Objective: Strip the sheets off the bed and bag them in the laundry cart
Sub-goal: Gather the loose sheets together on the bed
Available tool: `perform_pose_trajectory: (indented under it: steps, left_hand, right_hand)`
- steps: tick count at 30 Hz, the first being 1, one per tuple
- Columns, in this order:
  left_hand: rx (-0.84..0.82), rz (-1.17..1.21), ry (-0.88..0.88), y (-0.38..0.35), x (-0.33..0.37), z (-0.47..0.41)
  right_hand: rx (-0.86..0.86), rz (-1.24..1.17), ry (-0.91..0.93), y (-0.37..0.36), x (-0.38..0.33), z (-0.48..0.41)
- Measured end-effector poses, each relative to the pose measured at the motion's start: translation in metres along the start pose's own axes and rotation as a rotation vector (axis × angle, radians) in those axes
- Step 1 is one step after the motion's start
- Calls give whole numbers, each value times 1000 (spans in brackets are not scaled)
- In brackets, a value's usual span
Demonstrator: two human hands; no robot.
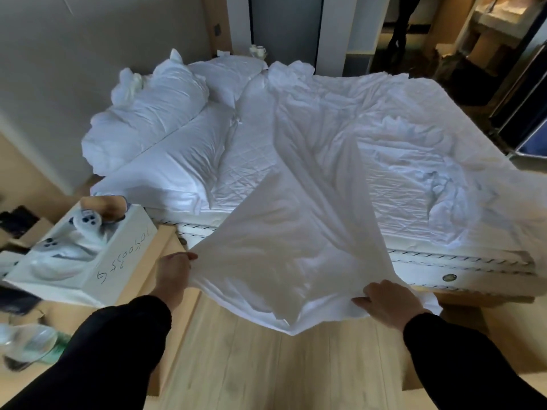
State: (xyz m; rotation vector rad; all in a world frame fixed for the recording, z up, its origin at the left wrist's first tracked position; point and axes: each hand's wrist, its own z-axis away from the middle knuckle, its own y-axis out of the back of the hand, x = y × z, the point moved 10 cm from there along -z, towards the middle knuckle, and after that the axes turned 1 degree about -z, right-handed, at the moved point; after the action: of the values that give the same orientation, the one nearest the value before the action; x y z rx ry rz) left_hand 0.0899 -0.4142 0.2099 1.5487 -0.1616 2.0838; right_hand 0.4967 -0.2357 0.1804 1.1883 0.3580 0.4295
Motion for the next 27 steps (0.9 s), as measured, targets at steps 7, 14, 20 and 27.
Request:
perform_pose_trajectory:
  steps: [7,14,20,27]
  left_hand:
    - [-47,102,58,-41,7,-13]
    - [-170,239,149,-85,20,-58]
    - [-219,212,148,-111,48,-104]
    - [-196,236,145,-160,72,-149]
  right_hand:
    - [33,-1,42,15,-17,-19]
    - [113,-9,-12,32,-22,-60]
    - [119,-55,-68,52,-22,-103]
    - [173,-96,-98,81,-10,-165]
